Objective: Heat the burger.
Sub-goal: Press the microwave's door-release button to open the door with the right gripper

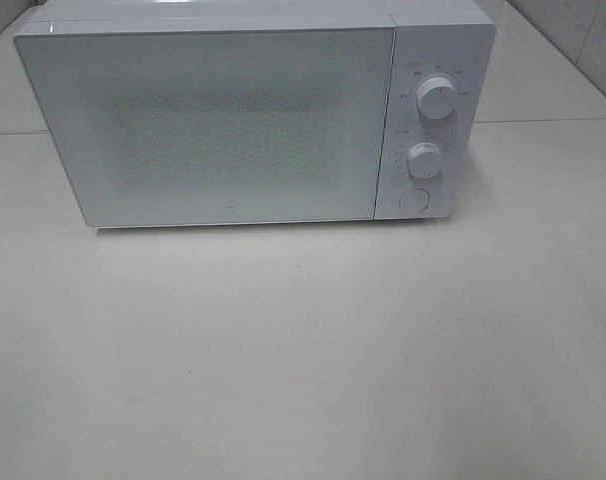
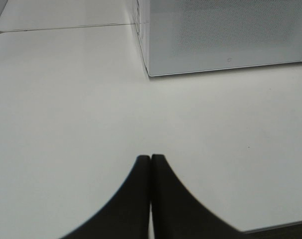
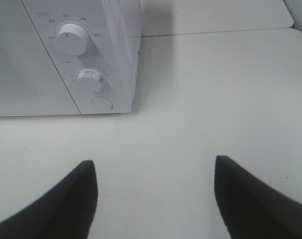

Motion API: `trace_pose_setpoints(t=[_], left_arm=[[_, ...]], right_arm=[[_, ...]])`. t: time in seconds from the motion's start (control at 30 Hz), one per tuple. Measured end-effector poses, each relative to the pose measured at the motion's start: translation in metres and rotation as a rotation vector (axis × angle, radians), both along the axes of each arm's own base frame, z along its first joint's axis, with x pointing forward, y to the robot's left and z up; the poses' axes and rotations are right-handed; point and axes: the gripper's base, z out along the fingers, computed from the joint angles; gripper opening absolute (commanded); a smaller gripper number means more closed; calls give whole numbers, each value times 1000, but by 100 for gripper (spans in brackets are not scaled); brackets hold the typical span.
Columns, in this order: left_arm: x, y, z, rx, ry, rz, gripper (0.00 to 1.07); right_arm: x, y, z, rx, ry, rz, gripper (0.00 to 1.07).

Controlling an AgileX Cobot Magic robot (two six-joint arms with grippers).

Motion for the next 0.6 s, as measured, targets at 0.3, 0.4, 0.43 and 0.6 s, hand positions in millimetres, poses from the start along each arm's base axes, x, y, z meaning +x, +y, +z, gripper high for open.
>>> trace_pose_setpoints(t=[0.3, 0.4, 0.43, 0.6], left_arm=[[0, 0, 0, 0, 0, 0, 0], [0, 0, 0, 0, 0, 0, 0], [0, 0, 0, 0, 0, 0, 0], [0, 0, 0, 0, 0, 0, 0]], right_arm=[[45, 2, -19, -3, 19, -10, 27], [55, 3, -24, -3, 9, -12, 18], [64, 3, -28, -3, -2, -15, 9], [84, 4, -41, -4, -20, -21, 0]])
